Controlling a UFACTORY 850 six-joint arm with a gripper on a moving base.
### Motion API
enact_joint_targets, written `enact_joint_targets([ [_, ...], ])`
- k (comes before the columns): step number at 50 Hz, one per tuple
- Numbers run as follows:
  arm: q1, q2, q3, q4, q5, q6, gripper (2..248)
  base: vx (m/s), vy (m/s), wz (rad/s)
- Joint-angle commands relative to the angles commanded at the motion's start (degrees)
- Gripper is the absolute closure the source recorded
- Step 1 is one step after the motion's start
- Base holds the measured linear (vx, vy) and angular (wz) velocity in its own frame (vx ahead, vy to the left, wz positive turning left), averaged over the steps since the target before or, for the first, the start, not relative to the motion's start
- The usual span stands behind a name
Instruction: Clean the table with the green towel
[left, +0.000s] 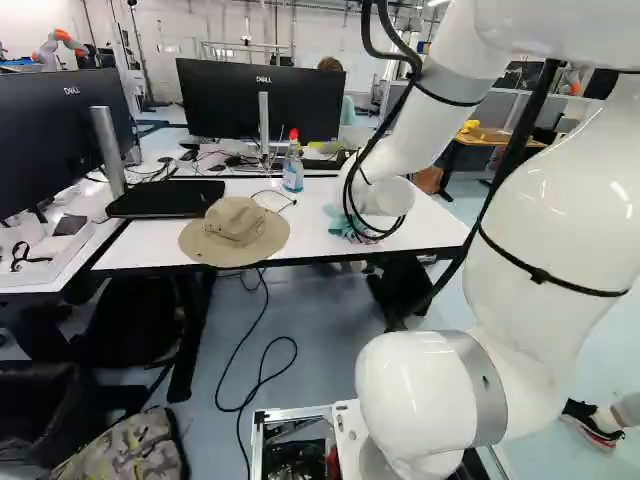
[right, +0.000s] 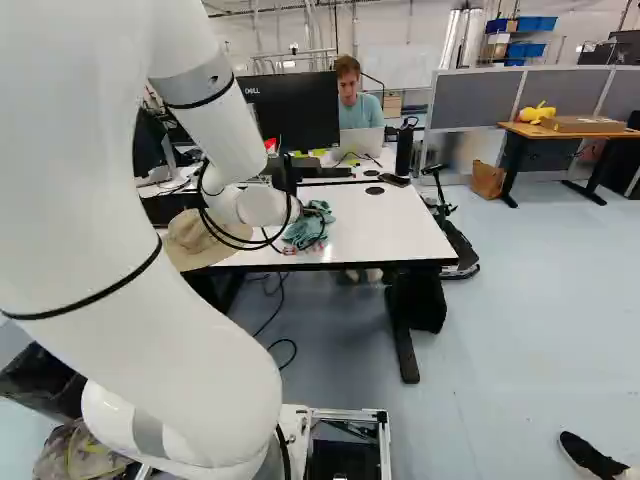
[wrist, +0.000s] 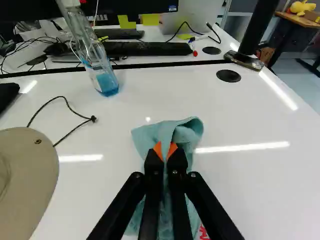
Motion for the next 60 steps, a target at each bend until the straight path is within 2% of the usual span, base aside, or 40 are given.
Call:
enact_joint_targets([
  [16,0.0,0.0,0.0,0.0,-1.0,0.0,225,0.000,0.000,0.000],
  [51,0.0,0.0,0.0,0.0,-7.6,0.0,225,0.000,0.000,0.000],
  [60,0.3,1.0,1.0,0.0,-7.9,0.0,225,0.000,0.000,0.000],
])
